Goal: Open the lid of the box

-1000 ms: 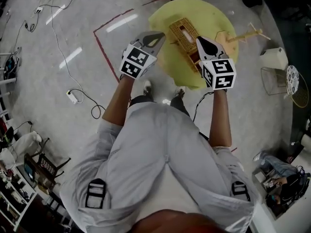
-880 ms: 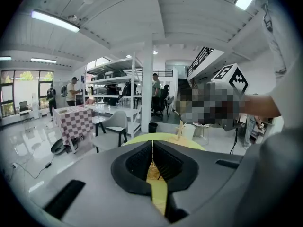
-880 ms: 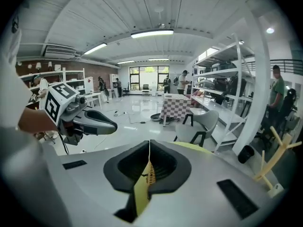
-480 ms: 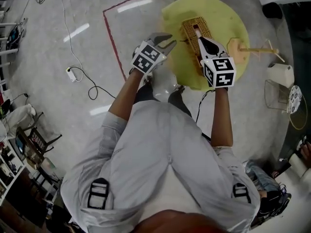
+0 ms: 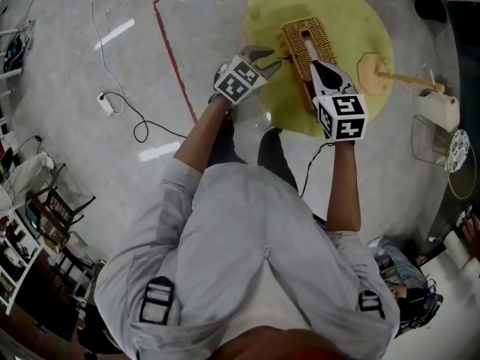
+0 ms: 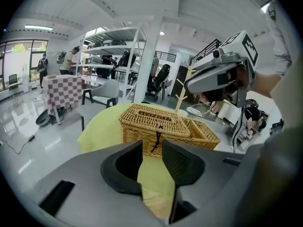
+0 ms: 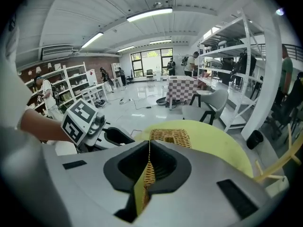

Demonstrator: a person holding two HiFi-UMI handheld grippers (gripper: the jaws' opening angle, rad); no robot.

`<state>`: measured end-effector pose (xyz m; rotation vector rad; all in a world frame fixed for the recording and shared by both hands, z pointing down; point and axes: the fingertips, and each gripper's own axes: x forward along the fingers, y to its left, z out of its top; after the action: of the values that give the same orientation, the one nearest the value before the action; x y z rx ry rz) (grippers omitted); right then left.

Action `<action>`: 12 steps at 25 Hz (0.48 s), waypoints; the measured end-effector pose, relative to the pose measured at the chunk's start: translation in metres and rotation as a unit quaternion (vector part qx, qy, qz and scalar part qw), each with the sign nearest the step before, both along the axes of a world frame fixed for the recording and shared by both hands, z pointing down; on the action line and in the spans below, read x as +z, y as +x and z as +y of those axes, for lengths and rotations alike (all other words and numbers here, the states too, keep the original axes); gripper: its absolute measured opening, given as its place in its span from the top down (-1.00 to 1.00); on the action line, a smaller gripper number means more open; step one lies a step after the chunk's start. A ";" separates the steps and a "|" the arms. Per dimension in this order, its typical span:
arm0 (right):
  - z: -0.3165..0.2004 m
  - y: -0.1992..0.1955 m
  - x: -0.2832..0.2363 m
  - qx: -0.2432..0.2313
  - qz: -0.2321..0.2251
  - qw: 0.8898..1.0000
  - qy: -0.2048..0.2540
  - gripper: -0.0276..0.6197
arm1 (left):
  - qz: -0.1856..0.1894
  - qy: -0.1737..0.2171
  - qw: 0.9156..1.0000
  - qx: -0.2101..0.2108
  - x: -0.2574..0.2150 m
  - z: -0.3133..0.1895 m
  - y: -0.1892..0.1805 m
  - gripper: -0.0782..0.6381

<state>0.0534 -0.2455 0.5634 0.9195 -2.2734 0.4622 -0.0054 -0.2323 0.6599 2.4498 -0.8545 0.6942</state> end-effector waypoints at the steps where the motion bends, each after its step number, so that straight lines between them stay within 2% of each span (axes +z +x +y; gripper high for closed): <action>1: -0.001 0.002 0.003 0.002 0.002 1.000 -0.002 0.84 | 0.001 -0.002 1.000 0.003 0.004 -0.002 0.002 0.39; 6: -0.003 0.012 0.014 0.016 0.007 1.000 -0.012 0.84 | -0.006 -0.025 0.999 0.028 0.024 -0.006 0.012 0.39; 12: -0.004 0.025 0.018 0.031 0.011 0.999 -0.017 0.84 | -0.016 -0.045 0.998 0.035 0.040 -0.006 0.020 0.59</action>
<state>0.0783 -0.2492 0.5818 0.9753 -2.2161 0.5132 0.0150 -0.2388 0.7003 2.4033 -0.7363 0.7823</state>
